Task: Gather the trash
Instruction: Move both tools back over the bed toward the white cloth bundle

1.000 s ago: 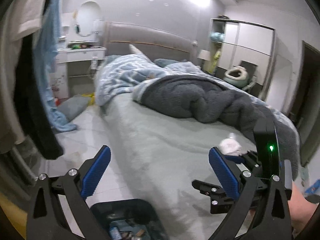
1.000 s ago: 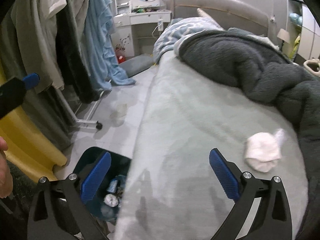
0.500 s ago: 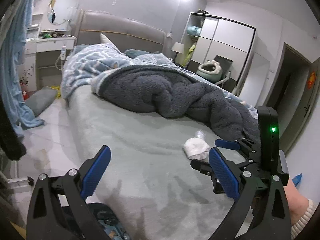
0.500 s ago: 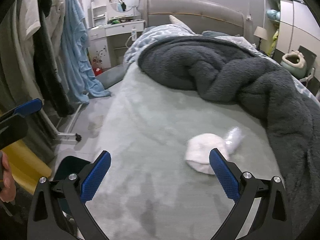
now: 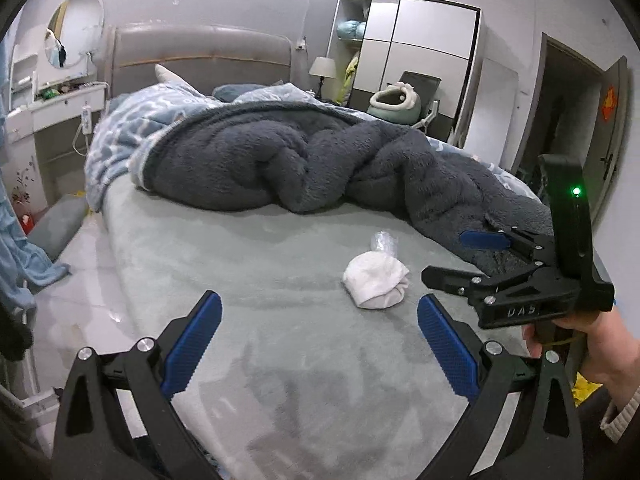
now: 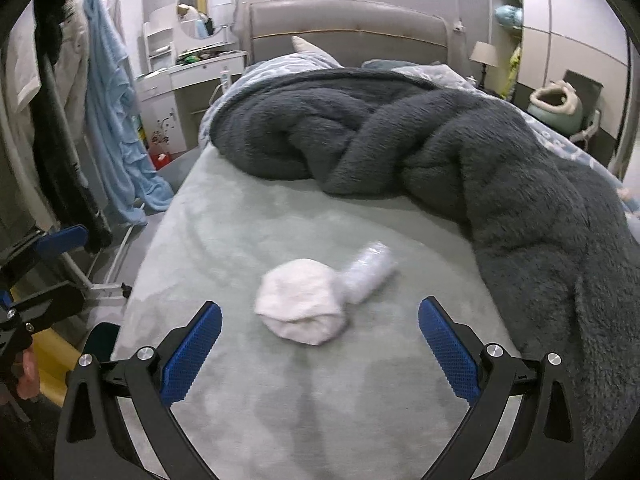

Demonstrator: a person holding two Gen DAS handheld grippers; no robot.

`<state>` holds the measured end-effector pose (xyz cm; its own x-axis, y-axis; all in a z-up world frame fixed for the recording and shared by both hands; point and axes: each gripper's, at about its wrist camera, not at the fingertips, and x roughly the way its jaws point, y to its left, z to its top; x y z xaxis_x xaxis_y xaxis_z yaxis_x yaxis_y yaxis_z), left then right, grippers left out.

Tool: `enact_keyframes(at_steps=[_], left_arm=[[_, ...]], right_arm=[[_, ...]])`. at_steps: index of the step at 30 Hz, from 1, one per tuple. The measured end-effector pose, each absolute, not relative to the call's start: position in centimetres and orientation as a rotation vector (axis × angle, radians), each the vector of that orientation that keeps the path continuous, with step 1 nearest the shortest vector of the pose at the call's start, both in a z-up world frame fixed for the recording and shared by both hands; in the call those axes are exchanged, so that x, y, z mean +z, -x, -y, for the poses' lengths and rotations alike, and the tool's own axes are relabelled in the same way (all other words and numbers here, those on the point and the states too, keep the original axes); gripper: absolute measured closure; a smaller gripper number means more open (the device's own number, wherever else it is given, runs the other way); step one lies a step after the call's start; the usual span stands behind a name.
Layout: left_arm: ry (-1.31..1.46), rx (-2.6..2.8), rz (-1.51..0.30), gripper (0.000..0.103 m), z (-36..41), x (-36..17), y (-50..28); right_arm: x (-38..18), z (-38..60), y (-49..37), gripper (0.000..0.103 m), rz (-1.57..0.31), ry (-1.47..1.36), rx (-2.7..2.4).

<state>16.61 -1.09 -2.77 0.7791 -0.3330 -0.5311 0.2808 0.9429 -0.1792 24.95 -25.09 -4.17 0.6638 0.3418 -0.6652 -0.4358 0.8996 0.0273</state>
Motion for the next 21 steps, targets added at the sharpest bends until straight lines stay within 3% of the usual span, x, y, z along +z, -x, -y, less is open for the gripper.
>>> enact_keyframes(at_steps=[21], left_arm=[[0.025,-0.48,-0.691,0.004,8.0,-7.7,-23.4]], right_arm=[[-6.2,29.1,-30.5,0.003,-0.771,0.003,0.474]])
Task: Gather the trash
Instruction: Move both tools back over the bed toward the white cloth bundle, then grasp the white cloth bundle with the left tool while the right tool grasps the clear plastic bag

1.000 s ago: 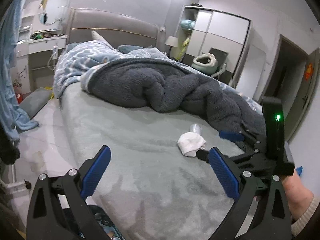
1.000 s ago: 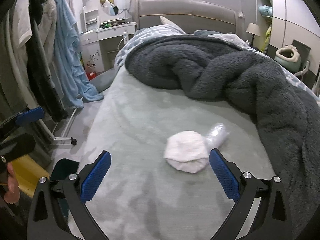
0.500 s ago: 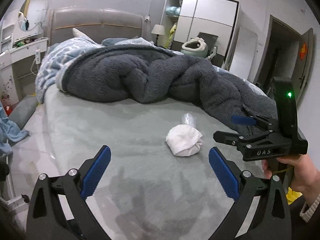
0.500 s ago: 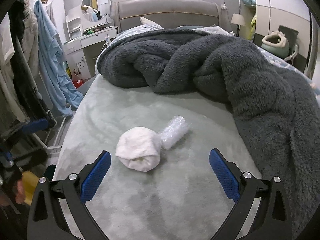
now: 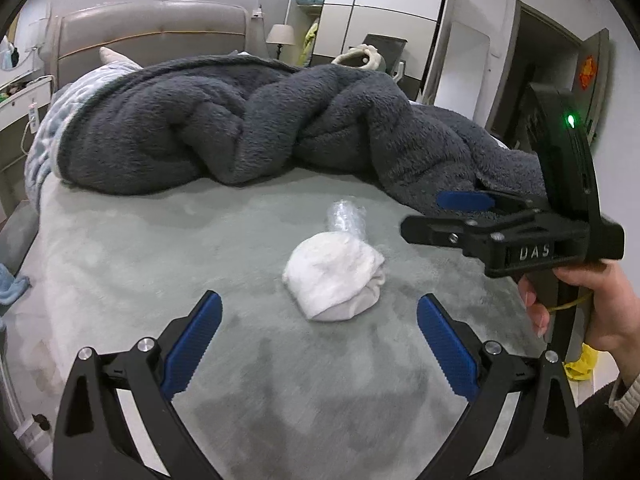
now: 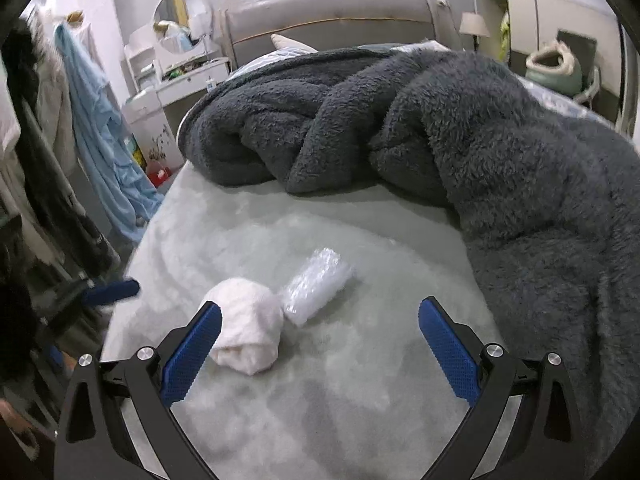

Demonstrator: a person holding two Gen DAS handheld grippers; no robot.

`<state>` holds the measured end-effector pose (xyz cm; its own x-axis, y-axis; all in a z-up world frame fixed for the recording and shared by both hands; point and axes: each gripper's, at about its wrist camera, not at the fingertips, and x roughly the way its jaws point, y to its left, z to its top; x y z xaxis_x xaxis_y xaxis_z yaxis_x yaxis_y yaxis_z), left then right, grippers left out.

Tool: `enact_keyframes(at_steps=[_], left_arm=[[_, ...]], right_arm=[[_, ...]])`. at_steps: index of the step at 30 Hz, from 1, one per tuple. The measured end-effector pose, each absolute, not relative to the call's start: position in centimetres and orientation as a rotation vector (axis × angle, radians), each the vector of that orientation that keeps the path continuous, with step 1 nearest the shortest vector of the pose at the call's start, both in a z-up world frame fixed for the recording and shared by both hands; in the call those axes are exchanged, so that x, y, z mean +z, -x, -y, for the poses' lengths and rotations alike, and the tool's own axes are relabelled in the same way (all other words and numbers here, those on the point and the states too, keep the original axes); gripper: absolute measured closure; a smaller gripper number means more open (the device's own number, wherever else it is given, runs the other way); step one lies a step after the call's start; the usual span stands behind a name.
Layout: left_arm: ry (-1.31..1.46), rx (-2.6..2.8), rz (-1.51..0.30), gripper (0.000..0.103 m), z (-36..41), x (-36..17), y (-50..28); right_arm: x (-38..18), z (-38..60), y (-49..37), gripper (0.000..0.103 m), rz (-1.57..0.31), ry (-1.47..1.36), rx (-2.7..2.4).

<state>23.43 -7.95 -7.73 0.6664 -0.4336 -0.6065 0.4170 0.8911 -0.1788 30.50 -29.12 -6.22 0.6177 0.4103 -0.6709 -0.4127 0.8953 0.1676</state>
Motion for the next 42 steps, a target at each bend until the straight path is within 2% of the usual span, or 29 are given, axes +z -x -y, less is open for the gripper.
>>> enact_keyframes(at_steps=[16,17,19,22,24,27,34,38,42], left_arm=[[-0.064,-0.53,-0.727,0.005,12.7,-10.2,-27.5],[-0.069,-0.53,-0.729,0.008,12.9,-10.3,-27.6],[-0.081,-0.53,-0.738,0.021,13.1,-10.3,-27.7],[-0.076,-0.528,-0.74,0.028,12.9,-10.3,-27.7],[-0.077,-0.527,-0.736,0.039,12.6,-10.1,-27.6],[-0.076,-0.531,-0.739,0.045,12.0,-9.8,-27.3],[-0.069,-0.545,-0.741,0.054,10.8,-9.3,-26.3],[-0.055,-0.549,-0.742,0.056,10.4,-9.2,-26.0],[-0.037,-0.56,-0.741,0.062,10.0,-8.8,-26.0]], right_arm=[[-9.0,28.5,-34.4,0.004,-0.869,-0.166,0.544],[-9.1,28.6,-34.6,0.004,-0.876,-0.185,0.549],[-9.2,28.6,-34.6,0.006,-0.888,-0.212,0.558],[-9.8,28.2,-34.9,0.013,-0.906,-0.206,0.554],[-10.0,28.1,-34.9,0.016,-0.912,-0.199,0.548],[-10.5,27.9,-35.3,0.022,-0.923,-0.192,0.536],[-11.0,28.7,-35.7,0.042,-0.94,-0.189,0.489],[-11.4,28.1,-35.7,0.06,-0.953,-0.177,0.492],[-10.8,27.3,-35.4,0.062,-0.937,-0.148,0.5]])
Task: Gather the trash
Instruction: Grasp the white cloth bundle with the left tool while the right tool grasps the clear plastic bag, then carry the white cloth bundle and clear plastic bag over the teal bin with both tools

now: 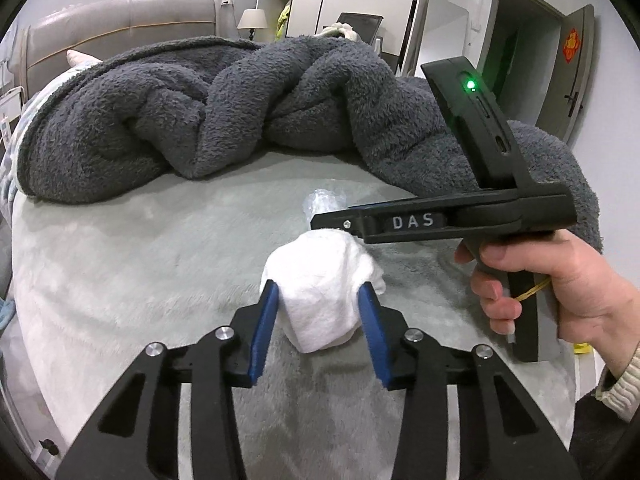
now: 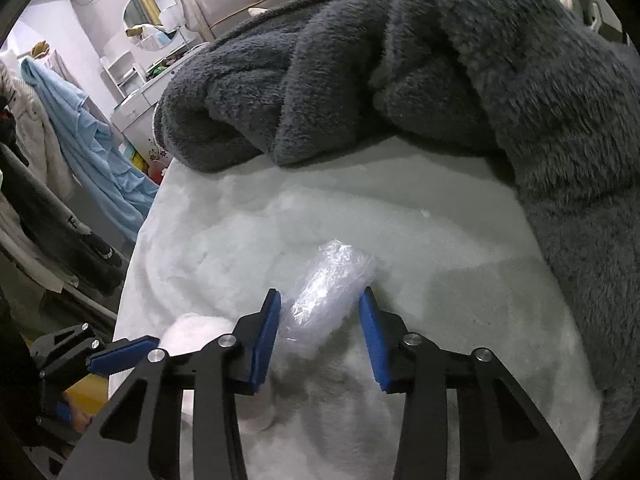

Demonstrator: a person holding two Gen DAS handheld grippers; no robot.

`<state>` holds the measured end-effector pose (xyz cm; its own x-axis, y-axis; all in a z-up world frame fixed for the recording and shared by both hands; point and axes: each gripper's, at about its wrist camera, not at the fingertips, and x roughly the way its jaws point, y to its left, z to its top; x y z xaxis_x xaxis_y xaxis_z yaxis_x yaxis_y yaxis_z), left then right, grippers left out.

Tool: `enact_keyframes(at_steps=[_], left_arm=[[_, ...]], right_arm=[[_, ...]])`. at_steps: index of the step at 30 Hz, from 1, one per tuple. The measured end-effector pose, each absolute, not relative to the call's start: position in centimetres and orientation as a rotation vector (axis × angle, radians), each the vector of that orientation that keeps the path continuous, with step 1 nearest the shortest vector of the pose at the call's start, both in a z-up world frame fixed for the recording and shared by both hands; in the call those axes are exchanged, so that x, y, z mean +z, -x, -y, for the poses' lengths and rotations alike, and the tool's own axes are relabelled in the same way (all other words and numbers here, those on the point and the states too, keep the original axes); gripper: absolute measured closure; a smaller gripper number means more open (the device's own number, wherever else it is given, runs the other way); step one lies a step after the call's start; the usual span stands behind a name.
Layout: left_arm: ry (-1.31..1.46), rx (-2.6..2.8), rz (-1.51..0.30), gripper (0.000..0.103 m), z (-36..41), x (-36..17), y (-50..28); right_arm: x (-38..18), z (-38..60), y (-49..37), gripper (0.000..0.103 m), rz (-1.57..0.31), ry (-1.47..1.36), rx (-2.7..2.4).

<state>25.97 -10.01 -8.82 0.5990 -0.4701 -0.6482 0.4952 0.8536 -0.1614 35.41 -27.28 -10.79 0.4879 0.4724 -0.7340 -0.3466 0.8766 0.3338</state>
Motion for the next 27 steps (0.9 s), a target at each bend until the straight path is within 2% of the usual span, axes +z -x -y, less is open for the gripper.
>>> enact_keyframes(at_steps=[7,9,13,14,15,17,19,21,25,27], left_arm=[[-0.02,-0.542,-0.743,0.066,8.7,-8.0,-25.4],[-0.016,-0.545,-0.747,0.075,8.5,-7.9,-25.2],[-0.02,-0.541,-0.749,0.077,8.3,-7.7,-24.6],[-0.02,-0.552,-0.741,0.075,8.3,-7.6,-24.4],[-0.023,-0.555,-0.735,0.058,8.4,-7.5,-24.3],[-0.047,-0.539,-0.713,0.037,8.9,-7.5,-24.0],[-0.054,-0.545,-0.714,0.031,9.4,-7.7,-24.3],[-0.051,-0.541,-0.725,0.021,9.6,-8.2,-24.9],[-0.034,-0.558,-0.758,0.02,10.5,-9.2,-26.2],[-0.038,-0.55,-0.771,0.016,11.2,-9.7,-26.8]], right_arm=[[-8.6,27.2,-35.0,0.062,-0.905,-0.143,0.503],[-8.2,27.3,-34.8,0.062,-0.896,-0.134,0.495],[-7.9,27.9,-34.5,0.062,-0.885,-0.126,0.478],[-8.0,28.1,-34.5,0.062,-0.885,-0.126,0.475],[-8.3,28.3,-34.5,0.062,-0.885,-0.129,0.467],[-8.5,28.7,-34.6,0.062,-0.886,-0.137,0.461],[-8.5,29.3,-34.5,0.062,-0.881,-0.15,0.457],[-8.6,29.4,-34.6,0.062,-0.878,-0.156,0.461],[-9.2,29.1,-34.7,0.062,-0.883,-0.164,0.47],[-9.2,29.1,-34.7,0.062,-0.882,-0.166,0.472]])
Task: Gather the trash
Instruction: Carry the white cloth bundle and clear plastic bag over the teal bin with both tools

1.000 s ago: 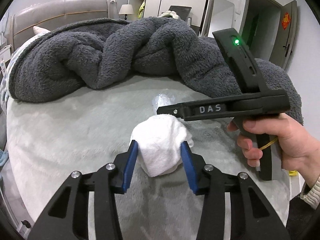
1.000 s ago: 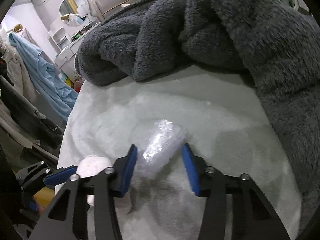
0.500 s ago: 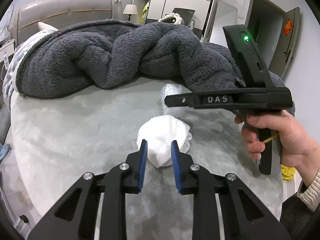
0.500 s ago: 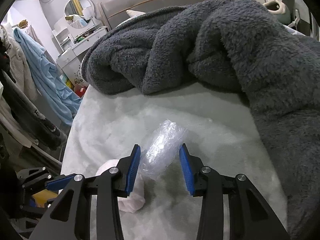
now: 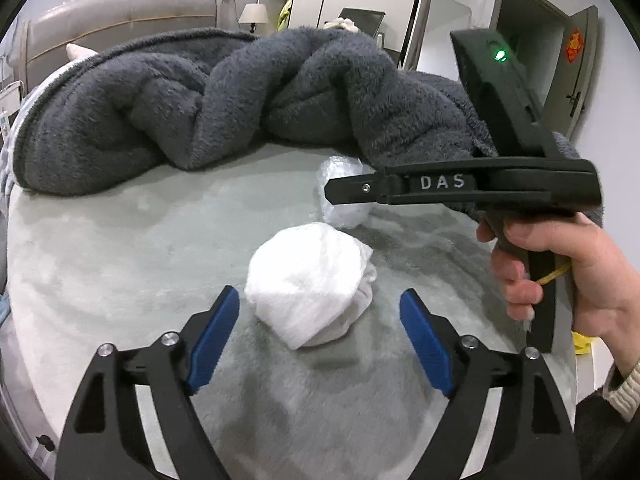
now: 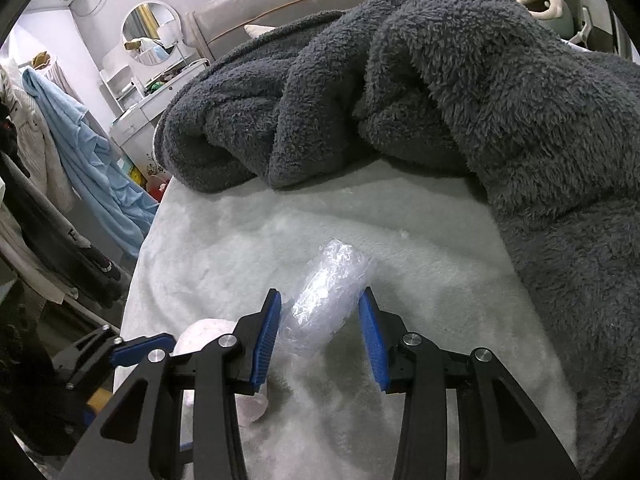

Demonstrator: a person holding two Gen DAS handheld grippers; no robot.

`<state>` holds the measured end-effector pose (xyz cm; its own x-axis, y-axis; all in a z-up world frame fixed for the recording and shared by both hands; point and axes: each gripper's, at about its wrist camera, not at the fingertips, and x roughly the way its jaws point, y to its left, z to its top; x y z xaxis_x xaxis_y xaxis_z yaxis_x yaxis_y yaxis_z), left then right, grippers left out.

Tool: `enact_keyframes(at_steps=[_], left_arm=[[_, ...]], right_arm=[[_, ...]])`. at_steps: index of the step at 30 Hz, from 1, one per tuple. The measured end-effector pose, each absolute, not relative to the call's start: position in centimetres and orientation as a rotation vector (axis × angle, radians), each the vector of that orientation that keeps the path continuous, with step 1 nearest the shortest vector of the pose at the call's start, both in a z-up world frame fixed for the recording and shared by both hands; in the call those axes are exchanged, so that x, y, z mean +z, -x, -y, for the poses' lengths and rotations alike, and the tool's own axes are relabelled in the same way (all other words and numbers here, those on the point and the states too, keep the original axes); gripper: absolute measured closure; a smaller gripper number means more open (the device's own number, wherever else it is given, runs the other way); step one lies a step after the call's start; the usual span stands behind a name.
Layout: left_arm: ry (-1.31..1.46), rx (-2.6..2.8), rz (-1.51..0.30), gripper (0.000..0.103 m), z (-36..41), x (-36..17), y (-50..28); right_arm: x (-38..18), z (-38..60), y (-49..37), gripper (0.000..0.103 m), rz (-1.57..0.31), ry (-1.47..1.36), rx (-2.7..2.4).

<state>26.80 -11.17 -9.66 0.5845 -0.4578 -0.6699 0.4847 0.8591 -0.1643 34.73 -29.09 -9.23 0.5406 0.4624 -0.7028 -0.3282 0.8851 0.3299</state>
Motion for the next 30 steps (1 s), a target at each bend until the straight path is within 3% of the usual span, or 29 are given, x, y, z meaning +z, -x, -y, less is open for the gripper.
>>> enact_keyframes(at_steps=[11,12,13,14,30], left_arm=[[-0.026,-0.516,-0.807,0.013,12.4,-10.9,-28.3],[-0.027,-0.527,-0.807,0.045,12.6,-11.0,-28.2],[-0.034,-0.536,-0.806,0.064,12.7,-11.0,-28.1],[-0.036,-0.537,-0.806,0.066,12.8,-11.0,-28.1],[-0.013,-0.429,-0.778,0.063,9.0,-8.7,-21.9]], right_arm=[[-9.0,31.1,-33.9,0.062,-0.884,-0.13,0.457],[-8.9,31.3,-33.8,0.062,-0.883,-0.126,0.456],[-8.8,31.3,-33.8,0.062,-0.883,-0.124,0.456],[-8.5,31.5,-33.6,0.062,-0.882,-0.12,0.455],[-5.7,27.6,-27.9,0.062,-0.868,-0.085,0.526]])
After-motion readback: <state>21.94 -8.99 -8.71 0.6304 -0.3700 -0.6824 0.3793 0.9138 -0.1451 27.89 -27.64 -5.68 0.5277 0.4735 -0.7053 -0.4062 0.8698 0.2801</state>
